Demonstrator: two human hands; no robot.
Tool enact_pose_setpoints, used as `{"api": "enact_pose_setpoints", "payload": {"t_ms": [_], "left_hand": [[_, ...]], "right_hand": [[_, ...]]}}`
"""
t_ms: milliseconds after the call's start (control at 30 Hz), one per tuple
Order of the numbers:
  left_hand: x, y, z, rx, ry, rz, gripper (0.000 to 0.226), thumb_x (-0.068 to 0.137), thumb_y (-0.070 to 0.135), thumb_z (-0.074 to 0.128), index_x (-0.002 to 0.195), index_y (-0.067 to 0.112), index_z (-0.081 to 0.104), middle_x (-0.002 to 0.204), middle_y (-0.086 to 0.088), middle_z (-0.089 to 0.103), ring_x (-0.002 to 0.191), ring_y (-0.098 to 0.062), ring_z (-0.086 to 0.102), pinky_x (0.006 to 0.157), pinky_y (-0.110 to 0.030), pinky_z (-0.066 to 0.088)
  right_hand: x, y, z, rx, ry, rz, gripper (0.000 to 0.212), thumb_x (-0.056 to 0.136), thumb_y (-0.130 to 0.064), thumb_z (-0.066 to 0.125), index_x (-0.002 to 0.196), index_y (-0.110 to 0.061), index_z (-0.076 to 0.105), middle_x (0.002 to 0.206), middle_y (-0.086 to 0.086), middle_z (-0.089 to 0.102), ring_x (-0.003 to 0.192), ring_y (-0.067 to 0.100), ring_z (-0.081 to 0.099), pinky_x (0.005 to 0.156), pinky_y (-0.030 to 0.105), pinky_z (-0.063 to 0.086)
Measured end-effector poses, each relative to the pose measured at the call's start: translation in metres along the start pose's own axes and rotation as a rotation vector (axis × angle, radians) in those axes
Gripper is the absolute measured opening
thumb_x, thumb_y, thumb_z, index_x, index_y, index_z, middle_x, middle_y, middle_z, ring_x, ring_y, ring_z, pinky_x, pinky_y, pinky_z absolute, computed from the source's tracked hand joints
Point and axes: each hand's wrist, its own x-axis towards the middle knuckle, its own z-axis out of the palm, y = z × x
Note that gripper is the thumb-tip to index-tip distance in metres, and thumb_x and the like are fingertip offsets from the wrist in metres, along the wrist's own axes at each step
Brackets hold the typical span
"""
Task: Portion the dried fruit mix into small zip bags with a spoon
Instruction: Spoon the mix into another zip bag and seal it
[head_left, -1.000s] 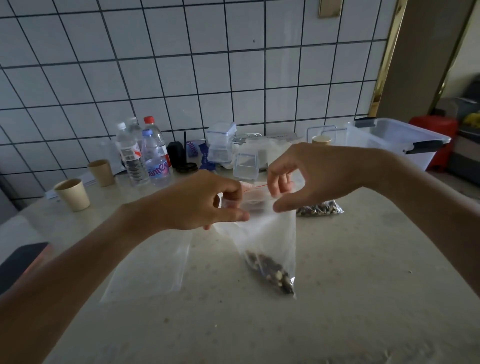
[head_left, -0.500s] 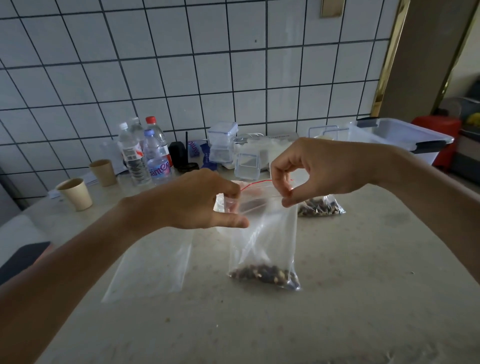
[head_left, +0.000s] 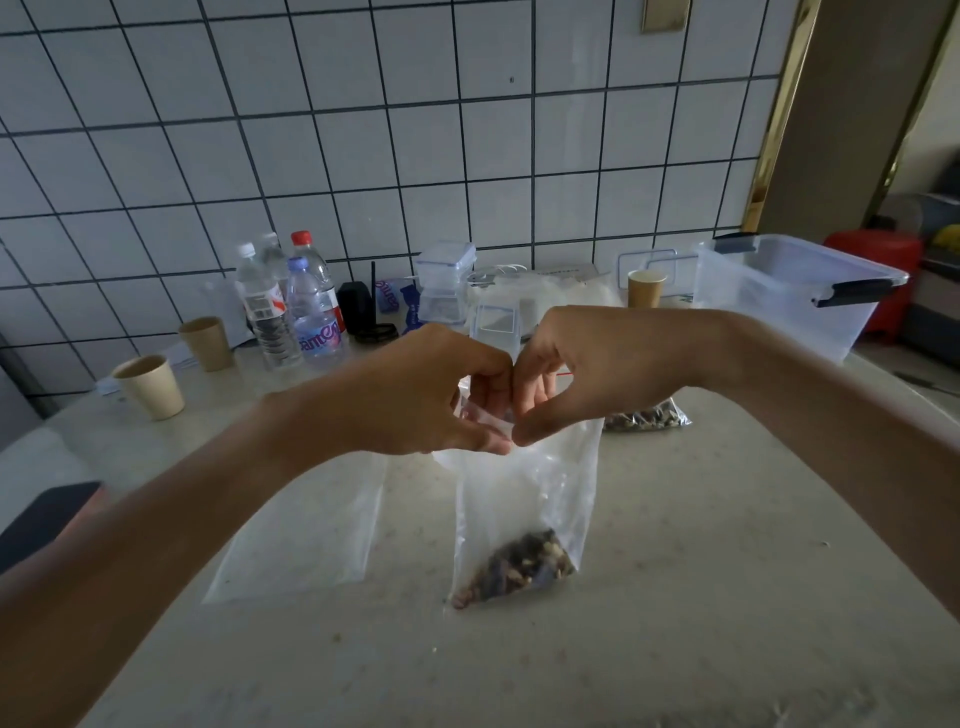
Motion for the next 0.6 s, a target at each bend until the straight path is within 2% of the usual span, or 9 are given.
{"api": "enact_pose_setpoints", "payload": {"t_ms": [67,133,200,333,433,500,567,600], "left_hand": [[-0.001,-0.001,-0.001,0.035,0.011,-0.013,0.037,0.076,0.037,0.091,0.084,0.048,0.056,0.083,0.027,0.066,0.065,0.004,0.066,0.058,-0.007,0.047],[-0.002,-0.002,-0.002,0.055,0.030,-0.005,0.041,0.075,0.036,0.091,0.085,0.048,0.054,0.080,0.022,0.062,0.073,0.006,0.066,0.061,-0.008,0.048],[-0.002,-0.001,-0.002,0.072,0.037,0.029,0.042,0.075,0.035,0.092,0.087,0.047,0.053,0.082,0.022,0.059,0.076,0.005,0.065,0.062,-0.008,0.049],[-0.004,-0.002,-0.004,0.140,-0.003,-0.009,0.033,0.077,0.048,0.087,0.102,0.042,0.066,0.085,0.031,0.059,0.074,0.001,0.065,0.063,-0.011,0.049],[-0.006,-0.011,-0.006,0.305,-0.053,-0.002,0.042,0.081,0.058,0.081,0.115,0.035,0.070,0.075,0.043,0.053,0.080,0.020,0.057,0.060,-0.008,0.039],[-0.006,-0.018,-0.006,0.345,-0.069,-0.005,0.038,0.081,0.057,0.081,0.109,0.033,0.071,0.067,0.041,0.052,0.080,0.030,0.049,0.057,-0.008,0.032],[-0.004,-0.023,-0.007,0.329,-0.095,-0.052,0.033,0.081,0.058,0.081,0.102,0.035,0.069,0.067,0.038,0.055,0.078,0.028,0.050,0.058,-0.009,0.030],[-0.003,-0.023,-0.008,0.307,-0.109,-0.076,0.032,0.081,0.058,0.081,0.099,0.036,0.068,0.072,0.043,0.056,0.078,0.027,0.052,0.057,-0.009,0.032]], "right_hand": [[0.002,0.001,0.001,-0.035,-0.025,0.025,0.012,0.090,-0.045,0.076,0.090,-0.032,0.078,0.088,-0.016,0.076,0.086,-0.003,0.068,0.089,0.024,0.056],[0.003,0.004,0.002,-0.051,-0.031,0.066,0.019,0.091,-0.048,0.074,0.087,-0.030,0.078,0.084,-0.013,0.076,0.082,0.001,0.069,0.075,0.014,0.053],[0.004,0.006,0.003,-0.037,-0.015,0.085,0.017,0.089,-0.047,0.077,0.081,-0.032,0.076,0.081,-0.009,0.076,0.078,0.004,0.068,0.067,0.012,0.050],[0.001,0.005,0.001,0.030,0.045,0.027,0.021,0.081,-0.027,0.088,0.077,-0.028,0.068,0.073,-0.015,0.067,0.070,0.001,0.063,0.075,0.024,0.054],[-0.003,0.003,-0.003,-0.014,0.079,0.000,0.025,0.079,-0.018,0.089,0.075,-0.023,0.064,0.078,-0.009,0.064,0.076,0.006,0.060,0.083,0.033,0.053],[-0.006,0.002,-0.003,-0.036,0.074,-0.021,0.026,0.080,-0.013,0.088,0.075,-0.020,0.064,0.079,-0.008,0.063,0.079,0.008,0.059,0.081,0.030,0.050],[-0.009,0.004,-0.002,-0.066,0.072,-0.020,0.026,0.081,-0.011,0.086,0.075,-0.019,0.062,0.078,-0.010,0.061,0.080,0.004,0.057,0.076,0.021,0.046],[-0.011,0.005,-0.002,-0.084,0.077,-0.010,0.026,0.082,-0.011,0.085,0.075,-0.020,0.061,0.079,-0.011,0.061,0.081,0.003,0.056,0.075,0.017,0.045]]}}
